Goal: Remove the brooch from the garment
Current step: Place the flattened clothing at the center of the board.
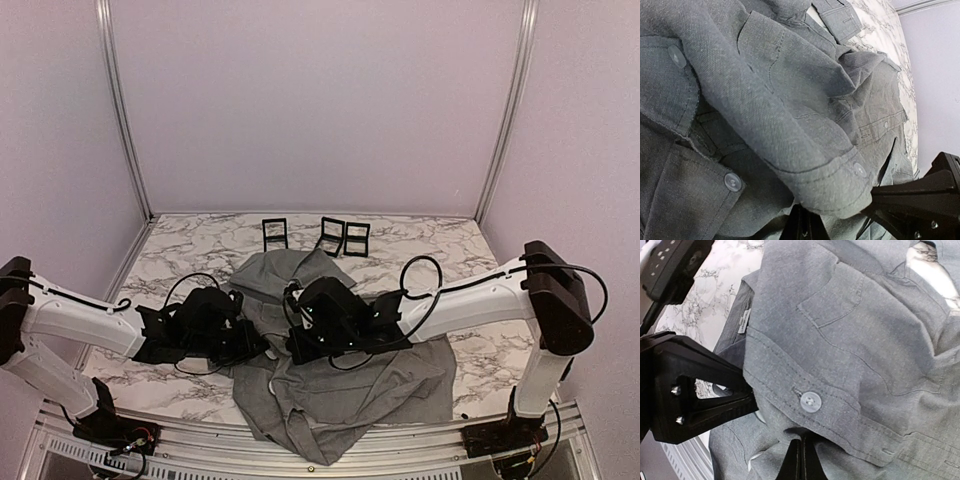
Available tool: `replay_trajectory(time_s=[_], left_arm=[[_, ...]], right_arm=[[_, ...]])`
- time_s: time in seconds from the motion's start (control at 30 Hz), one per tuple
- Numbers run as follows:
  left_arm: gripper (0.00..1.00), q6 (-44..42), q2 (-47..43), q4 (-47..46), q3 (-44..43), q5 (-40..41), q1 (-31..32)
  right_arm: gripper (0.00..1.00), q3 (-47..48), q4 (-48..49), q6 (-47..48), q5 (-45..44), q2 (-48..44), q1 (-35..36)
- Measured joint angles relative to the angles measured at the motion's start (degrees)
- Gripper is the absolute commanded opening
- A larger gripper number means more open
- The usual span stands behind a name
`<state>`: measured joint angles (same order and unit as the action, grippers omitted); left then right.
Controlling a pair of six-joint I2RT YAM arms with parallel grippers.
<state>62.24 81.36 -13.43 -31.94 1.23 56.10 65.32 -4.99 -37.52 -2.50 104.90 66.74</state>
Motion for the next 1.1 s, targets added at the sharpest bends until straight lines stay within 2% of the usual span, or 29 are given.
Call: replay_trajectory(time_s=[0.43, 0.97, 1.1], left_arm=[[0.0, -7.5, -1.5, 1.1, -1.4, -8.5, -4.2], [0.0, -8.8, -0.9, -2.8, -1.0, -16.5, -7.1], [0.0, -9.0, 1.4, -1.1, -2.3, -16.8, -7.2]], right_arm=[[0.0, 0.0, -1.2, 2.7, 0.9, 0.2, -5.3], [0.0, 0.2, -1.6, 6.4, 2.1, 1.2, -6.6], [0.2, 0.4, -2.4, 8.1, 1.9, 1.1, -6.6]])
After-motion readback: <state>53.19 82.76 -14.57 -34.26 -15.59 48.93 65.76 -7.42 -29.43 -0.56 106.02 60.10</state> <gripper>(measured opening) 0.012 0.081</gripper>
